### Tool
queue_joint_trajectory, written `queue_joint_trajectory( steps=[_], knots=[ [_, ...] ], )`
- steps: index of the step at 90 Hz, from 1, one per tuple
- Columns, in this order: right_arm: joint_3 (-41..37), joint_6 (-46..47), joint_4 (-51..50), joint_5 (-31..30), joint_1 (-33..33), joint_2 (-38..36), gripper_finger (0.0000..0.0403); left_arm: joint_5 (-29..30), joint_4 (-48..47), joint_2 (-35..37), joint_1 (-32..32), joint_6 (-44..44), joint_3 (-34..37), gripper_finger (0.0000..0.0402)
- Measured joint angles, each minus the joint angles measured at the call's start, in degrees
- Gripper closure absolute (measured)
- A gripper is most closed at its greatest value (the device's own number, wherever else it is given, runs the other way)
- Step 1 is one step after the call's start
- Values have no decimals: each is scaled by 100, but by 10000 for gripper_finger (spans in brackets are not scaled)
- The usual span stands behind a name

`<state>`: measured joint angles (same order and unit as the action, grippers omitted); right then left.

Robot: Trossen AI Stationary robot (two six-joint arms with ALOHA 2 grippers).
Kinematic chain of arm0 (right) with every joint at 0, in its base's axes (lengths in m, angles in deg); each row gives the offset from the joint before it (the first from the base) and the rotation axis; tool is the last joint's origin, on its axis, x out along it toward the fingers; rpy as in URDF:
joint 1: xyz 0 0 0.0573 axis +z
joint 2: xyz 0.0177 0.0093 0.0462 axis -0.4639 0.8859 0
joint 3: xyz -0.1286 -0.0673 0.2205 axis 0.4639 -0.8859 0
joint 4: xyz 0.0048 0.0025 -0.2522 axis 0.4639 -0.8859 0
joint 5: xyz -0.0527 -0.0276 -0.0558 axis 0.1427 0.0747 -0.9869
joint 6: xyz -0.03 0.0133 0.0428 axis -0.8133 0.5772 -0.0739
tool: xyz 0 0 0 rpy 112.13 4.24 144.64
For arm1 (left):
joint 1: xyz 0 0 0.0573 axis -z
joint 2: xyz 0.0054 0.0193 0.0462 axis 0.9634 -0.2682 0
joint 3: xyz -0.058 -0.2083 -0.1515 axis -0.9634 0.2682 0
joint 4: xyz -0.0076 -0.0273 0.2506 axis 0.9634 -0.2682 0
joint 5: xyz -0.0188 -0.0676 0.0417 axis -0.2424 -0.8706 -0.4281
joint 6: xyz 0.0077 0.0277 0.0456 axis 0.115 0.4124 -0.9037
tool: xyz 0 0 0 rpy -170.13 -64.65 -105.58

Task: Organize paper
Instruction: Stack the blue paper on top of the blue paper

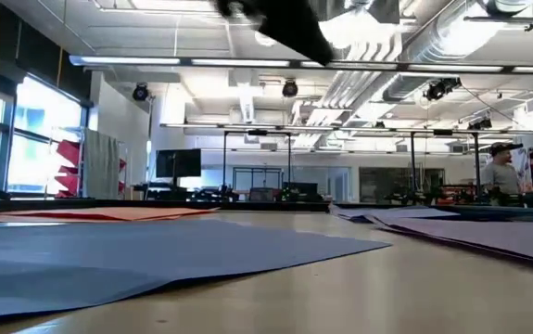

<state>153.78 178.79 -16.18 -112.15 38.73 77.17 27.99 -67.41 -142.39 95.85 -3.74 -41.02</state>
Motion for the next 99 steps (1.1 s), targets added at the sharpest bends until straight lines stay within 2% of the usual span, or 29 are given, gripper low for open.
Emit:
queue_joint_trajectory(
  steps=[9, 14, 20, 25, 36, 42, 56, 68, 83, 93, 99],
  knots=[
    [2, -1036, 829, -1712, -240, 0, 403, 112, -353, 471, 524, 1014, 664, 376],
    [2, -1727, 1328, -2170, -411, 0, 403, 229, -294, 793, 837, 1613, 1122, 382],
    [2, -2378, 1799, -2286, -683, -2, 403, 314, -217, 1143, 1165, 2410, 1656, 389],
    [4, -2733, 1993, -2014, -978, -2, 402, 375, -209, 1378, 1408, 3128, 2073, 393],
    [4, -3658, 2182, -517, -1708, -2, 391, 415, -154, 1770, 1883, 4579, 2737, 398],
    [4, -4360, 2285, 18, -2086, -2, 376, 410, -170, 1856, 2105, 5083, 2995, 399],
    [5, -6109, 2576, 516, -2820, -65, 321, 247, -339, 1861, 2584, 5874, 3284, 399],
    [7, -7360, 2757, 575, -3479, -118, 267, -19, -614, 1861, 2979, 6504, 3372, 399],
    [4, -9153, 3006, 864, -4413, -136, 211, -50, -875, 1882, 3371, 7213, 3368, 399],
    [4, -10425, 3457, 1410, -5025, -140, 188, -19, -1300, 1978, 3544, 7948, 3368, 399],
    [2, -11103, 3881, 1935, -5328, -140, 179, 105, -1618, 2068, 3604, 8362, 3368, 399]
  ],
)
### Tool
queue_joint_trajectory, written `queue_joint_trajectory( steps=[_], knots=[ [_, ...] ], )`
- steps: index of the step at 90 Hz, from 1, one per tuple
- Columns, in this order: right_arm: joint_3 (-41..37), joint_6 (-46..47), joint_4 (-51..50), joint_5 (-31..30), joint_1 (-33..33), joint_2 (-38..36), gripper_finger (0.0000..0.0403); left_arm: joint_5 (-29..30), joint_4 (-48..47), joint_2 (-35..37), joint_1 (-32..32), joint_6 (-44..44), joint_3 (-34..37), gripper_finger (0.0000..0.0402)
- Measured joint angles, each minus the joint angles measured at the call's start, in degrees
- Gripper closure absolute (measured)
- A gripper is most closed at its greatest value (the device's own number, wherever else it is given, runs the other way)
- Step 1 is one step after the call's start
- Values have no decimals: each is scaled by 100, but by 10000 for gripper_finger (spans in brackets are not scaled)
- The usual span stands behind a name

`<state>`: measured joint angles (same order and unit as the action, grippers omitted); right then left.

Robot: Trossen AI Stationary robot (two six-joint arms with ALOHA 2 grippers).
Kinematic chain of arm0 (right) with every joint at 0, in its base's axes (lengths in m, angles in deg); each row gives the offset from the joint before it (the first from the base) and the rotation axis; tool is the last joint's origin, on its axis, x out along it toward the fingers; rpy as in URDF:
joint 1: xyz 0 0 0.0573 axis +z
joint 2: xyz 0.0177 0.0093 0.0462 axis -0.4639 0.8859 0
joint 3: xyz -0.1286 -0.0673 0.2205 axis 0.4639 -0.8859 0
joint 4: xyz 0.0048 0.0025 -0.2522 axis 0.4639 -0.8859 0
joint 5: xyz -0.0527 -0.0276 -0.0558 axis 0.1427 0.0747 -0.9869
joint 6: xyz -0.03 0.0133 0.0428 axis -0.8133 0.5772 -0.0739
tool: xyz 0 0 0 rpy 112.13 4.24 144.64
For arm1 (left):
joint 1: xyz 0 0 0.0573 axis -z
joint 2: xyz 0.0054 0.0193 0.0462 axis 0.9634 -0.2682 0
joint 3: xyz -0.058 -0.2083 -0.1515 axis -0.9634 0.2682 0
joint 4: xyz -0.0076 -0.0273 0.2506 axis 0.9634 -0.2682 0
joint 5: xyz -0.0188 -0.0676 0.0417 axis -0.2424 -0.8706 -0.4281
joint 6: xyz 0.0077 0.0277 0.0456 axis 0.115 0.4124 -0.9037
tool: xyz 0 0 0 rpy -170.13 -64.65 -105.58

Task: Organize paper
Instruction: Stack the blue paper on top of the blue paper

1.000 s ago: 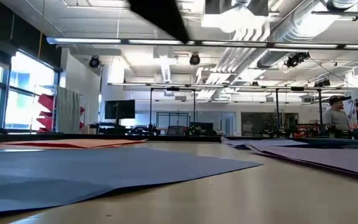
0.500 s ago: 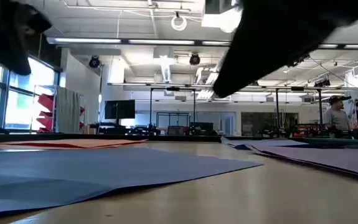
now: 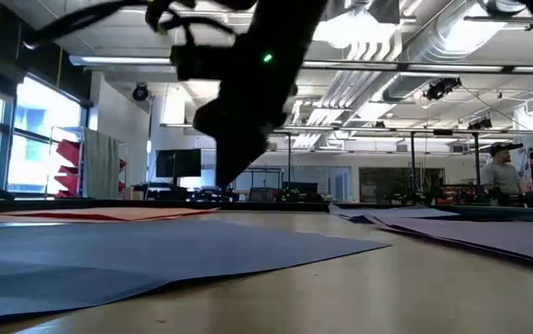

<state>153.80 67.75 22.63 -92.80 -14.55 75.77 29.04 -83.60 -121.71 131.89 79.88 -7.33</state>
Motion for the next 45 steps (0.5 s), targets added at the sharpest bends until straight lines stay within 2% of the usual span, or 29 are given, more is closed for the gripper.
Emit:
queue_joint_trajectory(
  steps=[13, 19, 25, 38, 45],
  knots=[
    [0, -848, 1200, 1792, -371, 0, 172, 154, -762, 277, 68, 904, 0, 399],
    [0, -1015, 1694, 2330, -338, 0, 172, 205, -1050, 382, 147, 1208, 0, 399],
    [0, -1161, 1999, 2422, -191, 0, 176, 211, -1196, 463, 239, 1441, 0, 399],
    [0, -1342, 2266, 2105, 278, 0, 191, 135, -1200, 499, 513, 1584, 0, 399],
    [0, -1253, 2275, 2294, 527, 0, 199, 137, -1206, 491, 664, 1565, 0, 399]
  ],
)
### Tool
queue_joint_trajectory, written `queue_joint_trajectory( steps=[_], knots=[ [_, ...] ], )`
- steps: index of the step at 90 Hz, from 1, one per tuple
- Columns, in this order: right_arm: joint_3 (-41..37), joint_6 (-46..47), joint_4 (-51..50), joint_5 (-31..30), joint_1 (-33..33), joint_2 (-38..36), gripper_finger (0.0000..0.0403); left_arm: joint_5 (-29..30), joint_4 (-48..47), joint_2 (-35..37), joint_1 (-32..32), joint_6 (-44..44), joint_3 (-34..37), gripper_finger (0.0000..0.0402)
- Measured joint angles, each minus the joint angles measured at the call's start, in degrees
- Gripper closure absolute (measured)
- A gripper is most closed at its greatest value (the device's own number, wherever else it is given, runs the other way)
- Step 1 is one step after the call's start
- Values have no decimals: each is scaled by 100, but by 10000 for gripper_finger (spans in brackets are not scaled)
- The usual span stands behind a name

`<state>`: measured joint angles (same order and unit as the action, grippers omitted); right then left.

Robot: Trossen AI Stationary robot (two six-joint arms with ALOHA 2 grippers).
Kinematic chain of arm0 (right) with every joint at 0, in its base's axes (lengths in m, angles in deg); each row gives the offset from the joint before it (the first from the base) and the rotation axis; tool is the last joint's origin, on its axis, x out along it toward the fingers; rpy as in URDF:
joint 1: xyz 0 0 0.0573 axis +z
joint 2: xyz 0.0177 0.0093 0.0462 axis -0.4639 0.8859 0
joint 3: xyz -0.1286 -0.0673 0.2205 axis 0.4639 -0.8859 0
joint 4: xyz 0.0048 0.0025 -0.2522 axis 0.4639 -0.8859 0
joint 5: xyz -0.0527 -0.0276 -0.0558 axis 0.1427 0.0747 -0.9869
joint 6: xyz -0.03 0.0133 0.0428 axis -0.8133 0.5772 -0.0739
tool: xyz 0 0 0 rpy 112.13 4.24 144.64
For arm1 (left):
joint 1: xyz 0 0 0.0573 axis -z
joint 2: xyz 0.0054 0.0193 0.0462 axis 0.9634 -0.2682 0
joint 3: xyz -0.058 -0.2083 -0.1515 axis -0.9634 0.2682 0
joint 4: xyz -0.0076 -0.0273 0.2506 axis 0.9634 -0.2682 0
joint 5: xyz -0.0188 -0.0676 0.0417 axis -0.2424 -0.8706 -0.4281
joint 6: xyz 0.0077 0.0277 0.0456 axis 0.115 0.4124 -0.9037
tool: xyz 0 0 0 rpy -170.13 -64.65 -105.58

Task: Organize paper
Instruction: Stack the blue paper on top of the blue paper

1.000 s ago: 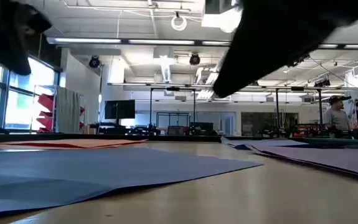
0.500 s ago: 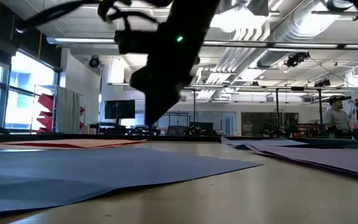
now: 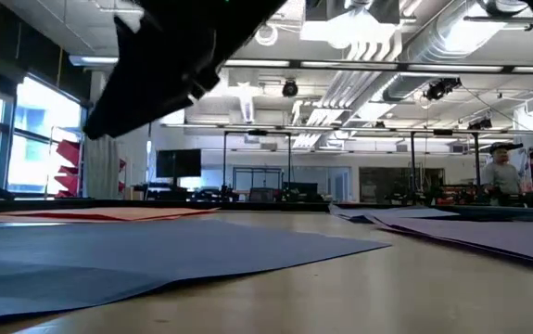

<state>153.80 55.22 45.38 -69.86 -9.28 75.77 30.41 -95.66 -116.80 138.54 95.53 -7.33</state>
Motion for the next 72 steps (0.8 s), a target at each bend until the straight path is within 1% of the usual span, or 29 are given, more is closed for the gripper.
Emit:
queue_joint_trajectory(
  steps=[9, 13, 19, 27, 34, 39, 44, 49, 55, 65, 72],
  knots=[
    [-2, 245, 93, 920, 303, 0, 205, 268, 16, -37, 122, -49, 0, 397],
    [-2, 420, 251, 1164, 438, 0, 206, 397, 92, -61, 163, -215, 0, 394],
    [-2, 724, 530, 1213, 647, 0, 206, 509, 372, -110, 177, -794, 0, 385],
    [-2, 842, 727, 1072, 910, 10, 206, 525, 1071, -252, 141, -2029, 0, 362],
    [-2, 678, 727, 516, 1126, 31, 206, 432, 2025, -506, 103, -3336, 0, 335],
    [-4, 745, 718, -116, 1256, 39, 206, 240, 2740, -709, 50, -4142, 0, 313],
    [-4, 1048, 725, -787, 1370, 39, 206, 97, 3352, -963, -20, -4703, 0, 289],
    [-4, 1524, 728, -1390, 1456, 39, 206, 32, 3919, -1243, -100, -5070, 0, 264],
    [-4, 2135, 723, -1937, 1512, 39, 206, 25, 4516, -1566, -227, -5345, 0, 237],
    [-4, 3064, 723, -2531, 1646, 39, 206, -23, 5496, -2022, -414, -5739, 0, 199],
    [-4, 3540, 710, -2946, 1780, 39, 206, -317, 6204, -2320, -553, -6076, 0, 181]
  ],
)
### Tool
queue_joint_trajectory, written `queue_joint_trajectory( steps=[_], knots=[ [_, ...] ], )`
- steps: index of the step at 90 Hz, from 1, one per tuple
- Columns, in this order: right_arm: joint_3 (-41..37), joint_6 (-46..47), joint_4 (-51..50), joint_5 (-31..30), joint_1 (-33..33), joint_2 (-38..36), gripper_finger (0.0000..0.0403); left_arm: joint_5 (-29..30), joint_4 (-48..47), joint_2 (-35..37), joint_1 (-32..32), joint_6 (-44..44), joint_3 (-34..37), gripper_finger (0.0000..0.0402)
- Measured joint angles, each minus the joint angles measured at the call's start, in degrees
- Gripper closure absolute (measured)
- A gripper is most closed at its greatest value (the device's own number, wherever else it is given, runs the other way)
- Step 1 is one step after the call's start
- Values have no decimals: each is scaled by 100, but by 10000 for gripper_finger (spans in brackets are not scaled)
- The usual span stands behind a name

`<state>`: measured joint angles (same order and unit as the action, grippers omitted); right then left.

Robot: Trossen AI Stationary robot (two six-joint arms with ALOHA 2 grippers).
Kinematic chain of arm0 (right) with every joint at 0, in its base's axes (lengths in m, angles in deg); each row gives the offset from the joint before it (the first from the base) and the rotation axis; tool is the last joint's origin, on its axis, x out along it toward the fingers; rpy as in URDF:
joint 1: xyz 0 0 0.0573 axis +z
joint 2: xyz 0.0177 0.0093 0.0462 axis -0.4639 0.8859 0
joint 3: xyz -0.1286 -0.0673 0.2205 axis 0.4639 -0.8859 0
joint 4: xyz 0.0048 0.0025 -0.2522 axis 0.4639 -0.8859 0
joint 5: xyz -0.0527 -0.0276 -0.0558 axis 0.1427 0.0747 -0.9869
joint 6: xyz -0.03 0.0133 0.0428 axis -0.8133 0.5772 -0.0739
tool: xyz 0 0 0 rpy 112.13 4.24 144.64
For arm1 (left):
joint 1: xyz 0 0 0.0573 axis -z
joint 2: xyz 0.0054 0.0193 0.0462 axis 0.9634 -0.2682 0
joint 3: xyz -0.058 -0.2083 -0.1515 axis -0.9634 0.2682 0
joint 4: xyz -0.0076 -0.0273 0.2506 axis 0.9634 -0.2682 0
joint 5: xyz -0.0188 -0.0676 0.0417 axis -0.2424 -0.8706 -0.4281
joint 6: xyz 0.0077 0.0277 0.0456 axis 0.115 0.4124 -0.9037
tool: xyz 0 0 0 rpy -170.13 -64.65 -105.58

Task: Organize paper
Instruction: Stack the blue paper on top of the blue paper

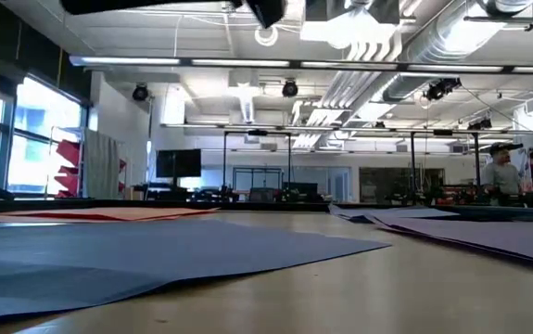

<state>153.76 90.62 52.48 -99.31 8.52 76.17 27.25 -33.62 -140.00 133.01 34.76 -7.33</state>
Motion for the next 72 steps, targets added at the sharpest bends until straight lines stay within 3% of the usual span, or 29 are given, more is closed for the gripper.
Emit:
queue_joint_trajectory(
  steps=[10, 25, 43, 56, 72],
  knots=[
    [0, 188, -13, -676, 222, 0, 206, -466, 948, -417, -141, -424, -6, 168],
    [-1, 364, -138, -1428, 489, 3, 206, -372, 1310, -946, -289, -392, -31, 165],
    [0, 381, -183, -1579, 678, 4, 206, 5, 1357, -1123, -343, -111, -37, 175],
    [0, 644, -406, -1588, 740, 4, 206, 205, 1303, -1127, -373, 123, -33, 234],
    [0, 787, -820, -1586, 739, 4, 206, 449, 1232, -1134, -443, 379, -103, 360]
  ],
)
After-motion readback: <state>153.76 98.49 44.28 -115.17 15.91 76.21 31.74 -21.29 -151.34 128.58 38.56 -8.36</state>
